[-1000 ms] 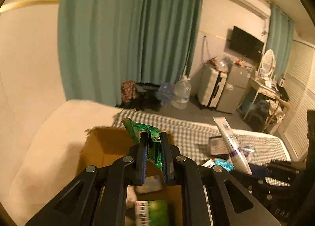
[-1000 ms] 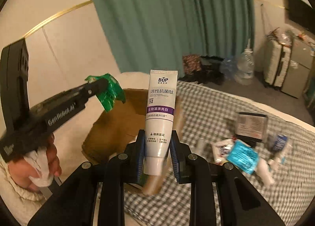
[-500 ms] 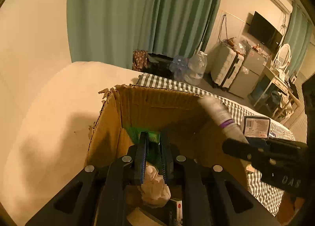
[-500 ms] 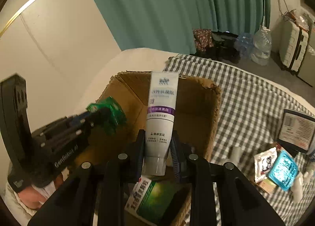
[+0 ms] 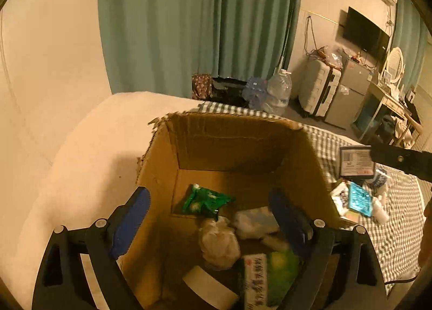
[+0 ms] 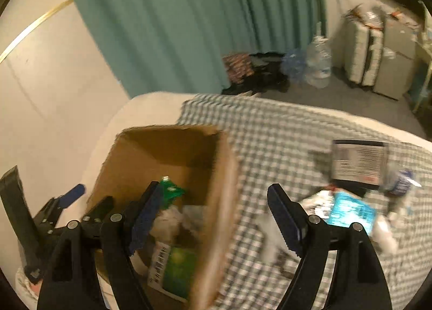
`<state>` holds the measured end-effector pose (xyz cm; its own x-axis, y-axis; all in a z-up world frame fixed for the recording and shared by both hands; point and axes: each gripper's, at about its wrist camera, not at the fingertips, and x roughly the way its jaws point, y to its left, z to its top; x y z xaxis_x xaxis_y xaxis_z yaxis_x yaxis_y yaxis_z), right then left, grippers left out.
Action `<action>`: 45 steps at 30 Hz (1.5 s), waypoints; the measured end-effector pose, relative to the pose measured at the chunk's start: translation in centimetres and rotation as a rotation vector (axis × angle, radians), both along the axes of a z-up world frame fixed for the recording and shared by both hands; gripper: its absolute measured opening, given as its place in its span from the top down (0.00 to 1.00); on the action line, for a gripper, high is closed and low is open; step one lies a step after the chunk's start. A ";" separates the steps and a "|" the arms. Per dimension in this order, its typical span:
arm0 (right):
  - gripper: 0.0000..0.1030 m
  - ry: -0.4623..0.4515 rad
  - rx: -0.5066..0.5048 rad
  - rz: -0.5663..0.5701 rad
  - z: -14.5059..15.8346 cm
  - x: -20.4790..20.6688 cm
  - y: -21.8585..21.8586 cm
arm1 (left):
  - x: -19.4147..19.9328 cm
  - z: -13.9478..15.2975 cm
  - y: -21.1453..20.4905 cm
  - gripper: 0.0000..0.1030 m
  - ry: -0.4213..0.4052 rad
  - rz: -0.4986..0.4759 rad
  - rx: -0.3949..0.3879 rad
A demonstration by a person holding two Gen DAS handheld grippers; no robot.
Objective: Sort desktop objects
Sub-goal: 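Carry the snack bag and toothpaste tube to the box and release both, then move both tools back over the remaining items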
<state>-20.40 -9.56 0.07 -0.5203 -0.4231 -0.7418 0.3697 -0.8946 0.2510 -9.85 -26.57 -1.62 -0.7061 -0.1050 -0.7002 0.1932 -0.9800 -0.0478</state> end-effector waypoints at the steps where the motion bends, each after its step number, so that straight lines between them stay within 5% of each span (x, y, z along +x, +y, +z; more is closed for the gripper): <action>1: 0.23 0.011 0.002 -0.013 0.6 0.4 1.0 | 0.1 0.8 0.7 0.10 0.004 -0.006 -0.007; 8: 0.22 0.210 0.048 -0.108 6.5 5.3 8.7 | 1.7 8.2 5.6 0.00 0.125 -0.034 -0.054; 12: 0.00 0.343 0.015 -0.159 9.1 8.4 13.5 | 3.2 10.9 9.5 0.00 0.211 -0.049 -0.098; 15: 0.00 0.410 0.033 -0.155 9.5 10.0 16.2 | 3.6 10.9 12.7 0.00 0.229 -0.081 -0.111; 23: 0.00 0.516 0.106 -0.261 5.0 12.5 23.7 | 2.2 5.2 20.6 0.00 0.163 -0.121 -0.003; 26: 0.00 0.544 0.085 -0.286 3.4 13.1 25.8 | 1.8 2.6 23.3 0.00 0.166 -0.098 -0.040; 29: 0.00 0.472 0.080 -0.322 0.5 11.5 27.6 | 1.4 -0.5 26.0 0.00 0.177 -0.134 -0.065; 34: 0.00 0.277 0.137 -0.314 -5.3 8.1 28.9 | -0.7 -6.6 27.8 0.00 0.025 -0.165 -0.029; 38: 0.02 0.153 0.066 -0.287 -10.5 6.3 29.3 | -2.2 -10.6 27.2 0.00 -0.048 -0.149 0.020; 40: 0.11 0.105 0.060 -0.258 -12.5 5.1 29.5 | -3.0 -12.0 26.5 0.00 -0.073 -0.134 0.044; 42: 0.31 0.113 0.101 -0.216 -12.9 4.6 28.5 | -3.6 -13.1 25.7 0.00 -0.088 -0.097 0.065; 45: 0.31 0.140 0.113 -0.143 -13.4 3.0 27.4 | -4.3 -14.7 24.7 0.00 -0.129 -0.054 0.116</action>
